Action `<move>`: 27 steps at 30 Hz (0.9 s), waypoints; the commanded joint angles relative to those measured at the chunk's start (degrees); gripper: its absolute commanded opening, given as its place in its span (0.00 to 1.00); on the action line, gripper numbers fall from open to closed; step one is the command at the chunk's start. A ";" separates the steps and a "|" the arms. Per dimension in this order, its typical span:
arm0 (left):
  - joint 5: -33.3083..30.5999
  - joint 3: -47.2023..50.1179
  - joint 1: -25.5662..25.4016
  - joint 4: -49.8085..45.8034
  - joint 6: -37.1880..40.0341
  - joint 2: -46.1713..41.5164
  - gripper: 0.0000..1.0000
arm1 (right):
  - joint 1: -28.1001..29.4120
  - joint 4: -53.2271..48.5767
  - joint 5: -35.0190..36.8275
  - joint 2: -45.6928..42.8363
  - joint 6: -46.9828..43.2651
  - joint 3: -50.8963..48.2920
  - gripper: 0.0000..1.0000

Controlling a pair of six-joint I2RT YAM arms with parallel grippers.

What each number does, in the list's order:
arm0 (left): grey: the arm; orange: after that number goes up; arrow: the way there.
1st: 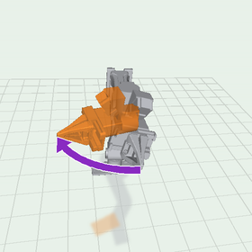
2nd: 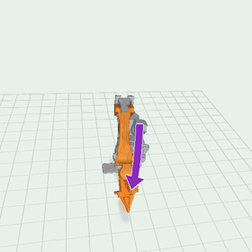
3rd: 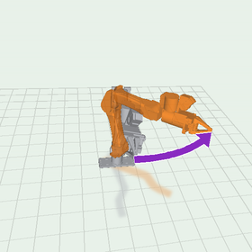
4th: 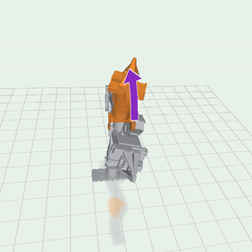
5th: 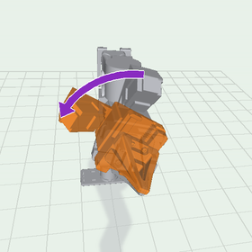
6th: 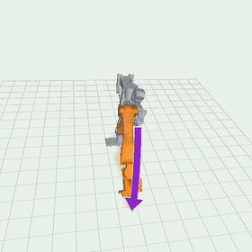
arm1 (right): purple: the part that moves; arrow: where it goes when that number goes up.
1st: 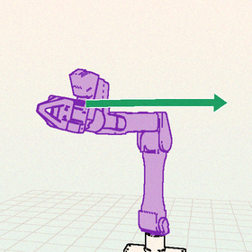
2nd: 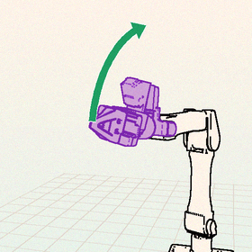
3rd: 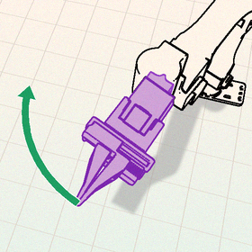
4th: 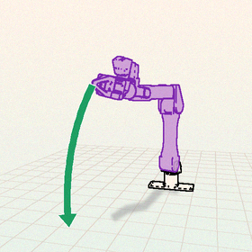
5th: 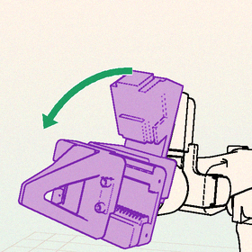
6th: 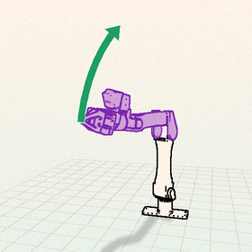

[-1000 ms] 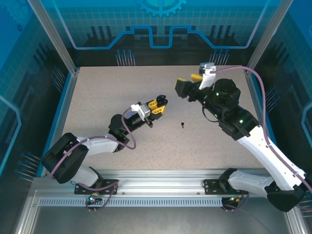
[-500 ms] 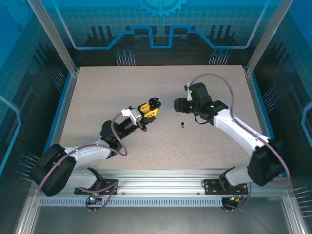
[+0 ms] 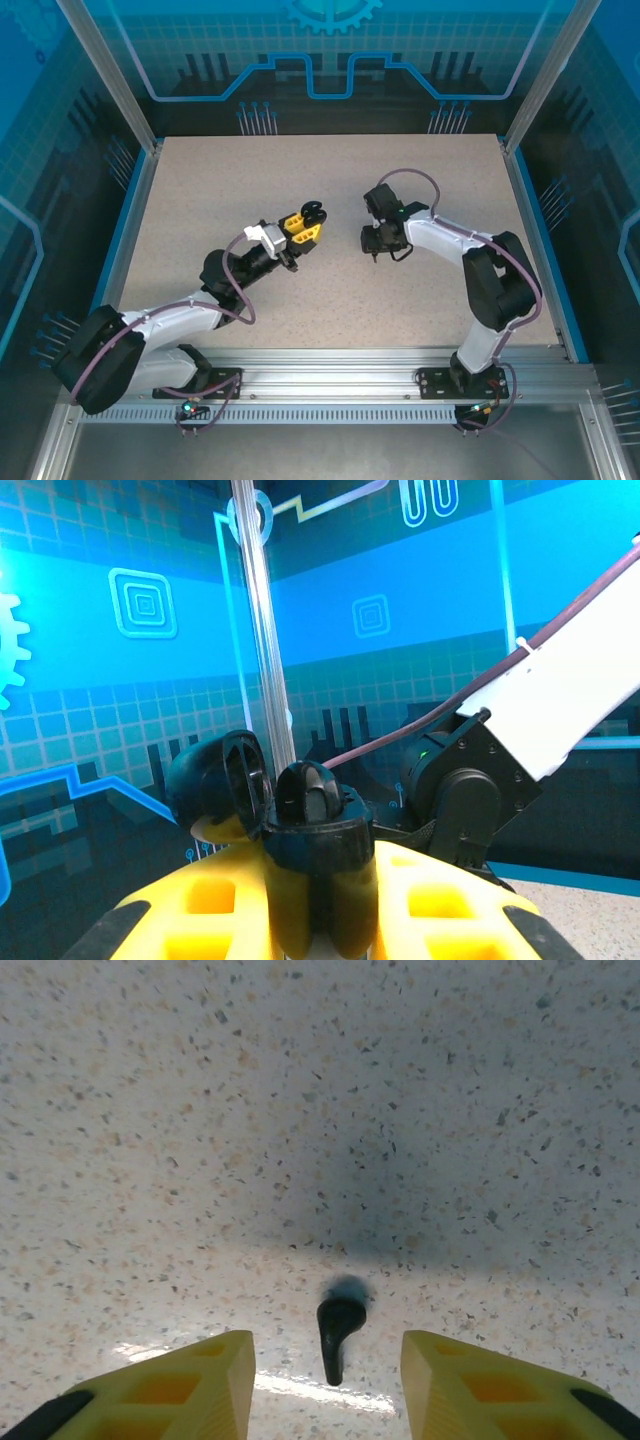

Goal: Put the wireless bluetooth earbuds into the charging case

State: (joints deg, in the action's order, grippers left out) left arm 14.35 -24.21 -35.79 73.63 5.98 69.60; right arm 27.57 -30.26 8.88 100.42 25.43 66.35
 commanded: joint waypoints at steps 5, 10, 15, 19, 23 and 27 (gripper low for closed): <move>-0.20 0.64 -0.33 0.74 0.87 -0.76 0.00 | -0.59 -1.30 0.47 4.27 0.20 1.97 0.38; -0.10 0.65 -0.29 0.72 1.10 -0.65 0.00 | -0.51 -0.69 0.48 5.43 0.38 1.77 0.36; 0.11 0.64 -0.32 1.23 0.97 -0.26 0.00 | -0.52 -0.11 1.89 6.36 0.77 1.55 0.34; 0.15 0.63 -0.33 1.26 1.10 -0.04 0.00 | -0.50 0.24 1.68 7.15 1.07 1.77 0.33; 0.19 0.65 -0.33 1.43 1.11 0.09 0.00 | -0.13 0.38 1.40 8.00 1.03 2.21 0.33; 0.10 0.69 -0.33 1.52 1.23 0.18 0.00 | 0.17 0.62 1.49 8.60 1.17 2.21 0.32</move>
State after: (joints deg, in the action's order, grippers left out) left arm 14.35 -24.21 -35.79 73.58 6.17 69.69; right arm 27.59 -29.87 10.11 107.50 25.71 67.29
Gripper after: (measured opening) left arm 0.223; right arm 0.326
